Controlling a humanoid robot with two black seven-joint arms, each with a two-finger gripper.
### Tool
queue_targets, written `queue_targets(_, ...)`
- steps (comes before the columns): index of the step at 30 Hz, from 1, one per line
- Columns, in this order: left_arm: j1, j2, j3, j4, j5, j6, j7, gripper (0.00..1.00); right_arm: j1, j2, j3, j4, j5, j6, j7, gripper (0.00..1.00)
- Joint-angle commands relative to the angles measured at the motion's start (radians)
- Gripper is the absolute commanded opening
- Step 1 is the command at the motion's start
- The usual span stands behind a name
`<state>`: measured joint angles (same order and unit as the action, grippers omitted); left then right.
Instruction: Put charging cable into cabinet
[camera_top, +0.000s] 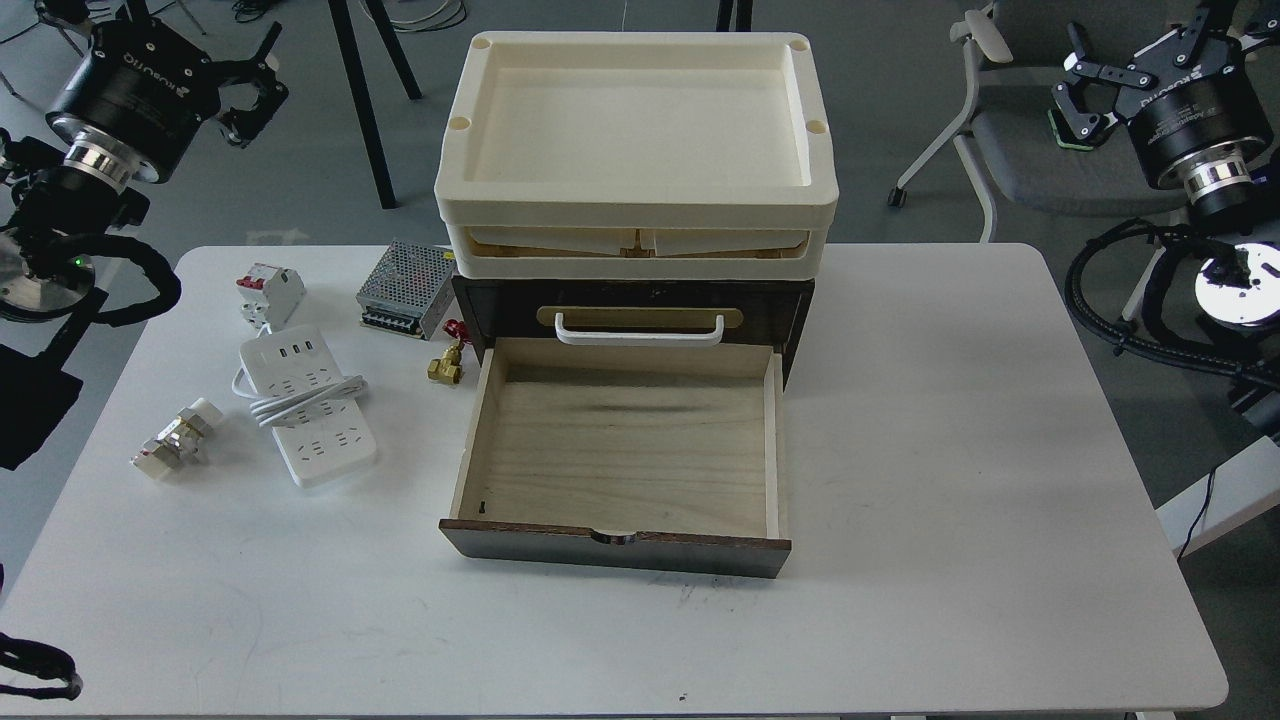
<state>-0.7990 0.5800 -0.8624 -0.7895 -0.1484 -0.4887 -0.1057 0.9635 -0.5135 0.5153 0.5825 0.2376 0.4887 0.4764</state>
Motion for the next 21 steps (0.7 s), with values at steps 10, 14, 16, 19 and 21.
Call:
queue_targets(10, 0.004, -0.041, -0.101, 0.206, -0.107, 0.000, -0.060, 1.00, -0.011, -0.026, 0.028, -0.003, 0.000, 0.000, 0.004, 1.00)
queue_targets(14, 0.023, -0.126, -0.153, 0.250, -0.264, 0.000, -0.195, 1.00, -0.012, -0.040, 0.035, -0.001, 0.000, 0.000, 0.004, 1.00)
queue_targets(16, 0.023, -0.143, -0.155, 0.245, -0.269, 0.000, -0.285, 1.00, -0.012, -0.052, 0.046, -0.001, 0.002, 0.000, 0.004, 1.00)
queue_targets(19, 0.024, -0.140, -0.144, 0.214, -0.269, 0.000, -0.361, 1.00, -0.012, -0.075, 0.052, 0.002, 0.002, 0.000, 0.004, 1.00)
queue_targets(21, 0.059, -0.086, -0.144, 0.083, -0.264, 0.000, -0.362, 1.00, -0.019, -0.103, 0.054, 0.003, 0.003, 0.000, 0.002, 1.00)
